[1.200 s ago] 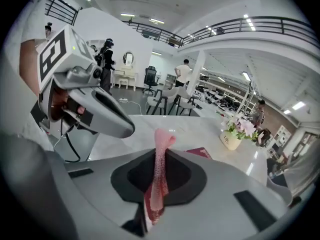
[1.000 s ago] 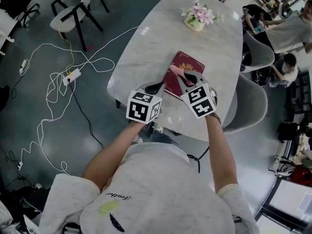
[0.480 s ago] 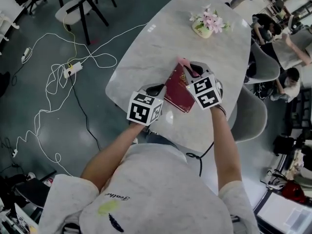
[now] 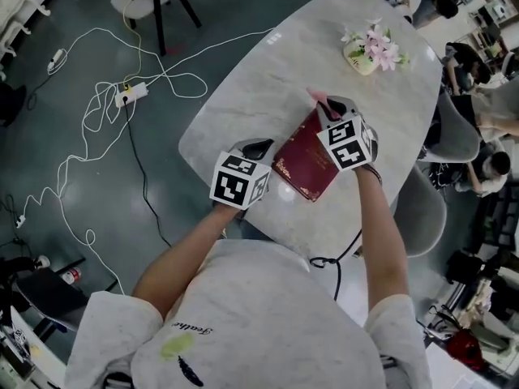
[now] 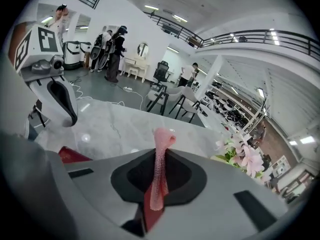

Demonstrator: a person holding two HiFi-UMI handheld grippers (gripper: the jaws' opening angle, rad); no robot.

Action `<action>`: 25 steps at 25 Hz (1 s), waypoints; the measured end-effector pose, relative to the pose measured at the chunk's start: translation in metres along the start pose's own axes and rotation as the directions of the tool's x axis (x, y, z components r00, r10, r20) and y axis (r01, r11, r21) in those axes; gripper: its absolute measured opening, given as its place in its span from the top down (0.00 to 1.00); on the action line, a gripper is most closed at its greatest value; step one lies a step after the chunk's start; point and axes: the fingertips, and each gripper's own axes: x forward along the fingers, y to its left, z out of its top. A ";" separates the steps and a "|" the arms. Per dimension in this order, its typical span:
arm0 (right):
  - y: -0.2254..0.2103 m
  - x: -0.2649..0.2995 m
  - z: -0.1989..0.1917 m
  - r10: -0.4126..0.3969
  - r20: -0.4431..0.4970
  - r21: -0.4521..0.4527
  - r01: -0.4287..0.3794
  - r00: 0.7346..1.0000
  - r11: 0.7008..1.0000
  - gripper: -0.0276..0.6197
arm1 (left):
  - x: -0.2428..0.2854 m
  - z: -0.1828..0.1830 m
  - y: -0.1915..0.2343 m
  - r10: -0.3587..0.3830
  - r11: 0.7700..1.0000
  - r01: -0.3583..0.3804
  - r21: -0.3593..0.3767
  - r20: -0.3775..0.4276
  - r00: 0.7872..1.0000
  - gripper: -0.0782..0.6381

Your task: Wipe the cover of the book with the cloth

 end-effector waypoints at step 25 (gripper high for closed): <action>0.049 0.049 -0.023 0.176 -0.109 -0.123 -0.189 0.978 0.974 0.93 | 0.000 -0.014 0.021 0.051 0.997 -0.052 -0.055 -0.015 0.999 0.88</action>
